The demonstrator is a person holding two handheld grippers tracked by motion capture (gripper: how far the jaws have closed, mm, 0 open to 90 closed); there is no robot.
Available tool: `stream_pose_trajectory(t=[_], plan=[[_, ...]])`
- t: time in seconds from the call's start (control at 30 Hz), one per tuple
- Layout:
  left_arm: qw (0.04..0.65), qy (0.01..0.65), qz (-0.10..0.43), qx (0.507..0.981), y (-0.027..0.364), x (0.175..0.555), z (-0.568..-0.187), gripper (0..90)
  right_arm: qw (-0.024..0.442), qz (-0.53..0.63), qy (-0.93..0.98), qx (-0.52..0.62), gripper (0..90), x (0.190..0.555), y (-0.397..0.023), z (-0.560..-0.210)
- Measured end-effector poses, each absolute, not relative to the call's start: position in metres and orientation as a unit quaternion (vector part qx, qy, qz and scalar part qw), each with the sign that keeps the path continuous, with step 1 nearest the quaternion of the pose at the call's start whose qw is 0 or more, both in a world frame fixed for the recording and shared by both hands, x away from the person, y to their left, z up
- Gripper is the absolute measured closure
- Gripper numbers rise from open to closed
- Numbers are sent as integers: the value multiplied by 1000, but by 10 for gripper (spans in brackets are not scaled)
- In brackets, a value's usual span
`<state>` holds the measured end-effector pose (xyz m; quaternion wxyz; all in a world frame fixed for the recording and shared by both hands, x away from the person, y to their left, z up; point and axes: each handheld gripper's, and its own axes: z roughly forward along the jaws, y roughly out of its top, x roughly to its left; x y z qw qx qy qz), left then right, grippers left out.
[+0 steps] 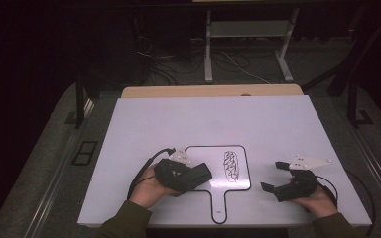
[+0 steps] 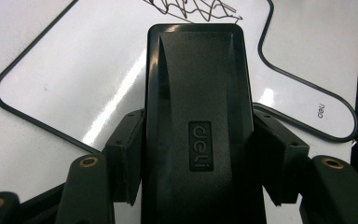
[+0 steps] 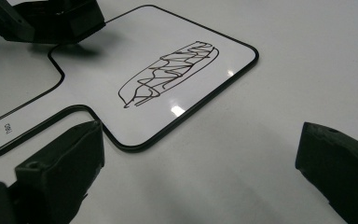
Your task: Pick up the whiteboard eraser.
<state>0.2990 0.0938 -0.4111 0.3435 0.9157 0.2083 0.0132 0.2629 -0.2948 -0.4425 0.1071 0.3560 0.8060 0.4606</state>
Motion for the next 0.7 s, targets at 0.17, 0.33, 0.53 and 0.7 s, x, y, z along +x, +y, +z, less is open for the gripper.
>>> stream_pose_trajectory(t=[0.17, 0.33, 0.53, 0.7], plan=[[350, 210, 15, 913, 94, 301, -409, 392, 109, 462, 806, 354, 2, 263, -293, -442], [360, 216, 14, 908, 95, 304, -405, 392, 106, 462, 806, 355, 2, 263, -294, -443], [369, 220, 15, 903, 93, 309, -401, 392, 108, 462, 804, 357, 2, 263, -295, -442], [377, 222, 15, 899, 89, 316, -399, 392, 108, 462, 804, 359, 2, 264, -295, -442]])
